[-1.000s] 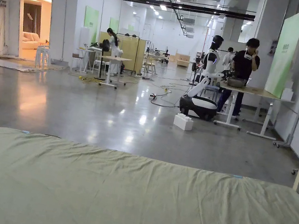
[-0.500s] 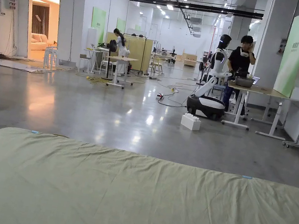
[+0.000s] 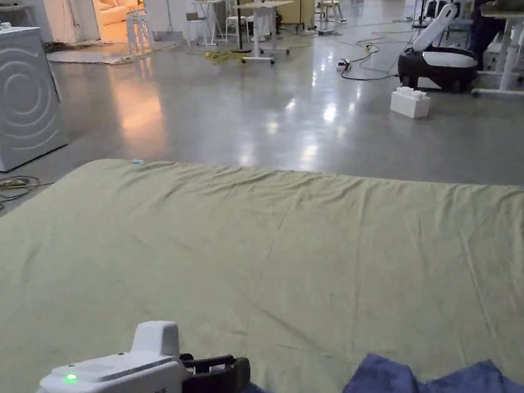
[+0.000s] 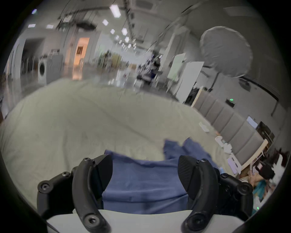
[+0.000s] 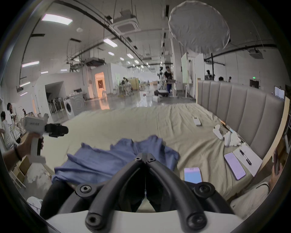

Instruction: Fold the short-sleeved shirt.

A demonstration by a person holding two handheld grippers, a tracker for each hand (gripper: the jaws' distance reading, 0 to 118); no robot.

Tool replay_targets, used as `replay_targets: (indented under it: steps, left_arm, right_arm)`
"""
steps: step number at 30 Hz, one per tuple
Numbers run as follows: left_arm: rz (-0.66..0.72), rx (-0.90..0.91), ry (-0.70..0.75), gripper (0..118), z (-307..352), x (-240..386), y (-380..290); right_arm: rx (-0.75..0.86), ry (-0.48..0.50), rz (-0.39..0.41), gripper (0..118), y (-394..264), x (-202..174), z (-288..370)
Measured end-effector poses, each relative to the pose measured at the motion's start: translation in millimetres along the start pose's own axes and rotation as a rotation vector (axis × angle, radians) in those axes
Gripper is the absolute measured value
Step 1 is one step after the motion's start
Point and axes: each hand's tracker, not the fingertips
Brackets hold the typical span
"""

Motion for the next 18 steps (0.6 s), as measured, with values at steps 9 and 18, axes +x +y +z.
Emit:
replay_targets:
  steps: [9,18]
  left_arm:
    - [-0.087,-0.347,0.191,86,-149.4,-53.8,-3.2]
    - [-0.166,-0.391,0.231,9,-155.4,-32.6,-10.2]
  right_arm:
    - [-0.191,-0.060,-0.074,1,-34.9,21.8,-13.8]
    - [-0.266,-0.061,-0.052,1,-50.0,19.0,-37.2]
